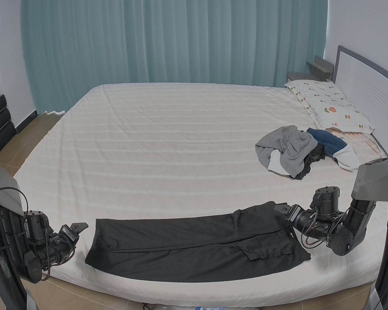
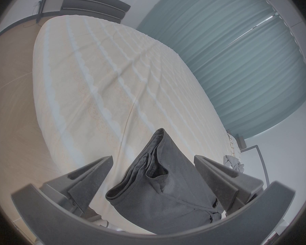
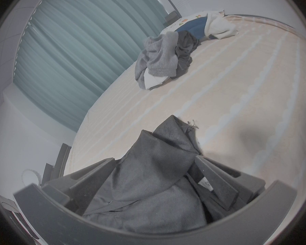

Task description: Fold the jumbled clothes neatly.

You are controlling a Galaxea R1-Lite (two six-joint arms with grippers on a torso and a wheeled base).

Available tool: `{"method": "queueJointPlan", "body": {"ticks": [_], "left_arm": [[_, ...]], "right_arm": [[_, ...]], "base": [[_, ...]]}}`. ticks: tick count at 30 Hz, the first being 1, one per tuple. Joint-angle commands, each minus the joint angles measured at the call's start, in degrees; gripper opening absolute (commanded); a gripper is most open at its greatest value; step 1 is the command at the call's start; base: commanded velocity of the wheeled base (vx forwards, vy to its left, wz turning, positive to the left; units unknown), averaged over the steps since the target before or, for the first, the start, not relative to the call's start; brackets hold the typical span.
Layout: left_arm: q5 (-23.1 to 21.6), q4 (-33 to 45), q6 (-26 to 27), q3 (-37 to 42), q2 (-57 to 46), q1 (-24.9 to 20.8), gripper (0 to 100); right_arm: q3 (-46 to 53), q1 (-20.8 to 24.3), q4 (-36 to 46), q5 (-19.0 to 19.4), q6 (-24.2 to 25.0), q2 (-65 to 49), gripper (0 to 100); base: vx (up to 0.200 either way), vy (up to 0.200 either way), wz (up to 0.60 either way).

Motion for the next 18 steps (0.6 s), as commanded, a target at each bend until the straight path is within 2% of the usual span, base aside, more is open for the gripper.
{"method": "queueJointPlan", "body": {"ticks": [1, 14, 15, 18], "left_arm": [[0.0, -0.6, 0.0, 0.1, 0.5, 0.1, 100], [0.0, -0.6, 0.0, 0.1, 1.6, 0.0, 100], [0.0, -0.6, 0.0, 0.1, 1.6, 0.0, 100], [0.0, -0.6, 0.0, 0.1, 1.6, 0.0, 100]], "right_arm": [[-2.4, -0.5, 0.1, 1.0, -0.2, 4.3, 100], [-1.9, -2.3, 0.8, 1.0, -2.4, 5.0, 100], [-1.9, -2.2, 0.8, 1.0, -2.4, 5.2, 0], [-1.9, -2.1, 0.8, 1.0, -2.4, 5.3, 0]], "base": [[0.000, 0.000, 0.00], [0.000, 0.000, 0.00], [0.000, 0.000, 0.00], [0.000, 0.000, 0.00]]}}
